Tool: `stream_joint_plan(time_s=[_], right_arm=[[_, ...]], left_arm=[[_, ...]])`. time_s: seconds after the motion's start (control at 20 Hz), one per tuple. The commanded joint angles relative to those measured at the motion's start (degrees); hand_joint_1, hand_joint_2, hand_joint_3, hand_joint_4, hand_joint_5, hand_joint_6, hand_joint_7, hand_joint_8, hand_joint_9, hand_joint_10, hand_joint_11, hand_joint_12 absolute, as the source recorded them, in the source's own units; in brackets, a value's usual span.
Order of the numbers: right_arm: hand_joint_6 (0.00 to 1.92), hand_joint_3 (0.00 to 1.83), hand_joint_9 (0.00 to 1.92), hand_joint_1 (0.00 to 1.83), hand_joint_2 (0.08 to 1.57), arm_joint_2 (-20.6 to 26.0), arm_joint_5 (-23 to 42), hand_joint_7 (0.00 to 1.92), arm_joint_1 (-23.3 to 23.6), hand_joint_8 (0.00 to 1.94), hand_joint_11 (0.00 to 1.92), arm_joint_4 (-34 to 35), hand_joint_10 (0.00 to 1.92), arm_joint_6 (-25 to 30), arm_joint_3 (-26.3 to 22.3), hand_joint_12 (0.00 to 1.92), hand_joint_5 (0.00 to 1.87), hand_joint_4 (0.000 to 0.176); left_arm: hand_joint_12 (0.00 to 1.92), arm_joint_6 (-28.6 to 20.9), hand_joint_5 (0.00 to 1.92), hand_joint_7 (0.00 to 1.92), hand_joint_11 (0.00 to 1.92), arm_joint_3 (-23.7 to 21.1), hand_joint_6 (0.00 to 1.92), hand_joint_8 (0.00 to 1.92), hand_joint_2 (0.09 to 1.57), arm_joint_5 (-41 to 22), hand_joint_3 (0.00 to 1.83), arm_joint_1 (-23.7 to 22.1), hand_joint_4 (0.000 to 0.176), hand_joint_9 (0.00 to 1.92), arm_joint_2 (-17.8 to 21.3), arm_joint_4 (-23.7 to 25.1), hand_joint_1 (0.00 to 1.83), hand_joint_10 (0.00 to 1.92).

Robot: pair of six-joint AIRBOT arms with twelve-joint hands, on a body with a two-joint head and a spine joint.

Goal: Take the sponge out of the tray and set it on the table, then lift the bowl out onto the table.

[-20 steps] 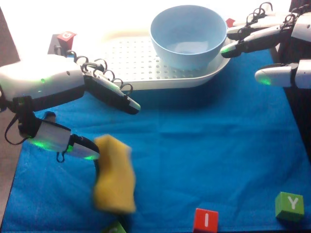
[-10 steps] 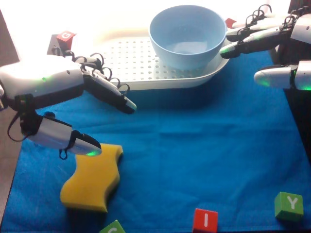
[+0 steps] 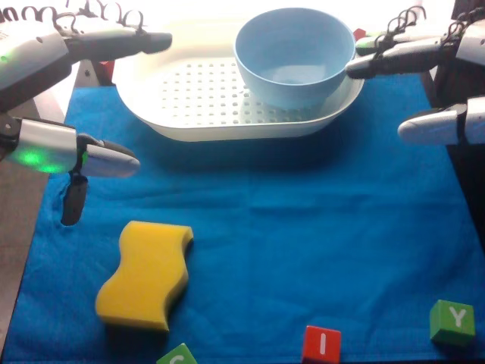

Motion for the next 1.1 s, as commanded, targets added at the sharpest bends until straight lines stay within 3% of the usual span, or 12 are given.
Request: stream_joint_plan(time_s=[0.0, 0.1, 0.2, 0.4, 0.45, 0.5, 0.6, 0.7, 0.75, 0.8, 0.95, 1.05], right_arm=[[0.0, 0.0, 0.11, 0.59, 1.15, -0.3, 5.2, 0.2, 1.1, 0.0, 0.01, 4.1, 0.0, 0.6, 0.6, 0.26, 0.35, 0.098], [0.0, 0.0, 0.14, 0.68, 1.1, -1.4, 5.2, 0.22, 2.8, 0.0, 0.03, 4.1, 0.01, 0.6, 2.2, 0.31, 0.34, 0.092], [0.0, 0.0, 0.16, 0.68, 1.08, -3.8, 5.1, 0.2, 4.5, 0.0, 0.0, 4.1, 0.0, 0.6, 4.4, 0.46, 0.32, 0.106], [0.0, 0.0, 0.15, 0.62, 1.11, -6.5, 3.6, 0.2, 7.6, 0.0, 0.0, 3.7, 0.0, 0.6, 7.1, 0.34, 0.29, 0.11], [0.0, 0.0, 0.12, 0.55, 1.11, -7.1, 2.3, 0.18, 8.6, 0.0, 0.0, 2.8, 0.0, 0.6, 7.6, 0.33, 0.26, 0.136], [0.0, 0.0, 0.11, 0.58, 1.12, -8.4, 0.8, 0.17, 10.0, 0.0, 0.0, 1.5, 0.0, 0.6, 8.5, 0.32, 0.25, 0.131], [0.0, 0.0, 0.11, 0.62, 1.11, -10.4, -1.0, 0.17, 11.3, 0.0, 0.0, 0.4, 0.0, 0.6, 10.2, 0.38, 0.26, 0.148], [0.0, 0.0, 0.11, 0.61, 1.11, -12.0, -2.7, 0.17, 12.1, 0.0, 0.0, -0.5, 0.0, 0.6, 11.4, 0.39, 0.26, 0.146], [0.0, 0.0, 0.11, 0.62, 1.11, -12.9, -4.6, 0.18, 12.9, 0.0, 0.0, -1.7, 0.0, 0.6, 12.0, 0.39, 0.28, 0.146], [0.0, 0.0, 0.12, 0.61, 1.09, -14.0, -6.6, 0.19, 13.8, 0.0, 0.0, -3.3, 0.0, 0.6, 12.8, 0.47, 0.29, 0.134], [0.0, 0.0, 0.14, 0.56, 1.08, -16.2, -10.0, 0.22, 15.1, 0.0, 0.0, -6.5, 0.0, 0.6, 14.1, 0.55, 0.31, 0.126], [0.0, 0.0, 0.14, 0.61, 1.08, -17.4, -12.0, 0.22, 15.5, 0.0, 0.0, -8.4, 0.0, 0.6, 14.8, 0.56, 0.33, 0.104]], left_arm=[[0.53, 1.2, 0.27, 0.21, 0.0, -0.1, 0.0, 0.0, 0.89, -8.3, 0.0, 0.1, 0.106, 0.16, -0.3, -3.7, 0.77, 0.0], [0.43, 2.7, 0.28, 0.19, 0.0, -0.1, 0.0, 0.0, 0.88, -11.0, 0.0, 2.4, 0.116, 0.15, -0.7, -7.9, 0.81, 0.0], [0.48, 2.8, 0.28, 0.19, 0.0, 0.1, 0.0, 0.01, 0.89, -13.3, 0.0, 4.6, 0.106, 0.14, -1.0, -11.0, 0.8, 0.0], [0.44, 2.8, 0.28, 0.2, 0.0, 0.9, 0.0, 0.0, 0.89, -13.3, 0.0, 5.1, 0.105, 0.14, -2.6, -11.9, 0.81, 0.0], [0.41, 2.8, 0.29, 0.19, 0.0, 1.1, 0.0, 0.0, 0.88, -13.3, 0.0, 5.1, 0.123, 0.13, -2.9, -11.9, 0.85, 0.0], [0.42, 2.8, 0.31, 0.2, 0.0, 1.1, 0.0, 0.0, 0.87, -13.3, 0.0, 5.1, 0.116, 0.14, -3.0, -11.9, 0.86, 0.0], [0.46, 2.8, 0.32, 0.22, 0.0, 1.1, 0.0, 0.0, 0.88, -13.2, 0.0, 5.1, 0.104, 0.16, -3.2, -11.9, 0.86, 0.01], [0.46, 2.8, 0.33, 0.22, 0.0, 1.3, 0.01, 0.0, 0.88, -13.1, 0.0, 5.1, 0.101, 0.17, -3.5, -11.6, 0.86, 0.01], [0.5, 2.7, 0.33, 0.23, 0.0, 1.4, 0.0, 0.0, 0.87, -12.9, 0.0, 5.1, 0.108, 0.17, -3.6, -11.4, 0.86, 0.01], [0.51, 2.7, 0.33, 0.23, 0.0, 1.4, 0.0, 0.0, 0.85, -12.7, 0.0, 5.1, 0.132, 0.17, -3.7, -11.1, 0.86, 0.0], [0.53, 2.4, 0.34, 0.25, 0.0, 1.6, 0.0, 0.0, 0.85, -12.5, 0.0, 5.1, 0.118, 0.18, -4.1, -10.9, 0.85, 0.0], [0.59, 1.8, 0.33, 0.23, 0.0, 1.9, 0.0, 0.0, 0.86, -12.6, 0.0, 5.1, 0.128, 0.17, -4.6, -10.8, 0.83, 0.0]])
